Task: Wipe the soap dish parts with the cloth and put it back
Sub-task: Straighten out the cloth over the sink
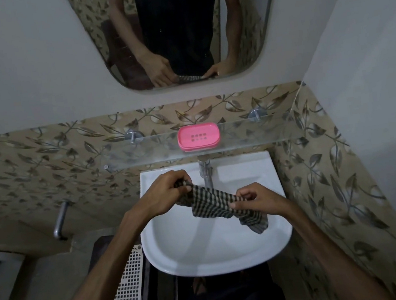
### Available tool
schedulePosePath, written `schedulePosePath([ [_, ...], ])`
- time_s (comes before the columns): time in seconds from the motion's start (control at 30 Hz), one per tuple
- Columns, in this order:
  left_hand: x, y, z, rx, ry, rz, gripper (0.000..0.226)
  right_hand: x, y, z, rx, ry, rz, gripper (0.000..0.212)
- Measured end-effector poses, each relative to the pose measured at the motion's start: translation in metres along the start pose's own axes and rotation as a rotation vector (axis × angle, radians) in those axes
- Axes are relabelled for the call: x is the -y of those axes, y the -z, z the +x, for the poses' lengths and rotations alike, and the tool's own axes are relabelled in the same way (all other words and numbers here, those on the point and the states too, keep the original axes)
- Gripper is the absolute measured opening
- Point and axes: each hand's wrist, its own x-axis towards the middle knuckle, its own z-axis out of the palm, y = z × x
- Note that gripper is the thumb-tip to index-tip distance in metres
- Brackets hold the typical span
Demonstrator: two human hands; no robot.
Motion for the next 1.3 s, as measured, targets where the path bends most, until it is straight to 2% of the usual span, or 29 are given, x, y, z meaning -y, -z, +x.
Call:
schedulePosePath([
  [0.13,0.016,-0.008,-0.005,0.037,0.055,-0.118,0.019,-0.004,0.025,-0.004,0.062,-0.053,0.028,0.035],
  [0.23,0.029,-0.019,-0.006,0.013,0.061,-0.099,0.023,0.003,0.044,-0.007,0.132,-0.098,0.049,0.014],
  [0.27,0.033,-0.022,-0.005,-0.017,0.050,-0.077,0.025,0.007,0.050,-0.008,0.171,-0.129,0.059,0.013],
  [0.43,0.053,-0.032,-0.011,-0.114,0.122,-0.183,0.015,0.019,0.070,-0.012,0.270,-0.198,0.113,0.016],
  [0.63,0.059,-0.043,-0.018,-0.272,0.103,-0.393,0.010,0.024,0.059,-0.012,0.087,-0.089,0.559,0.016],
  [0.8,0.061,-0.046,-0.021,-0.279,0.163,-0.589,0.016,0.045,0.043,-0.006,0.084,-0.003,0.765,0.034],
  [0.97,0.062,-0.057,-0.027,-0.224,0.171,-0.818,0.008,0.084,0.043,0.001,0.028,0.032,0.784,0.043],
  [1.07,0.069,-0.064,-0.031,-0.149,0.156,-0.890,0.036,0.103,0.047,0.007,0.028,0.009,0.776,0.053],
  [1.13,0.073,-0.071,-0.034,-0.111,0.152,-0.860,0.045,0.113,0.051,0.010,-0.014,-0.022,0.701,0.053],
  [1.23,0.079,-0.083,-0.038,-0.123,0.187,-0.784,0.030,0.123,0.058,0.014,-0.059,-0.047,0.480,0.041],
  [1.3,0.084,-0.092,-0.042,-0.175,0.206,-0.832,0.025,0.126,0.061,0.017,-0.079,-0.072,0.360,0.038],
])
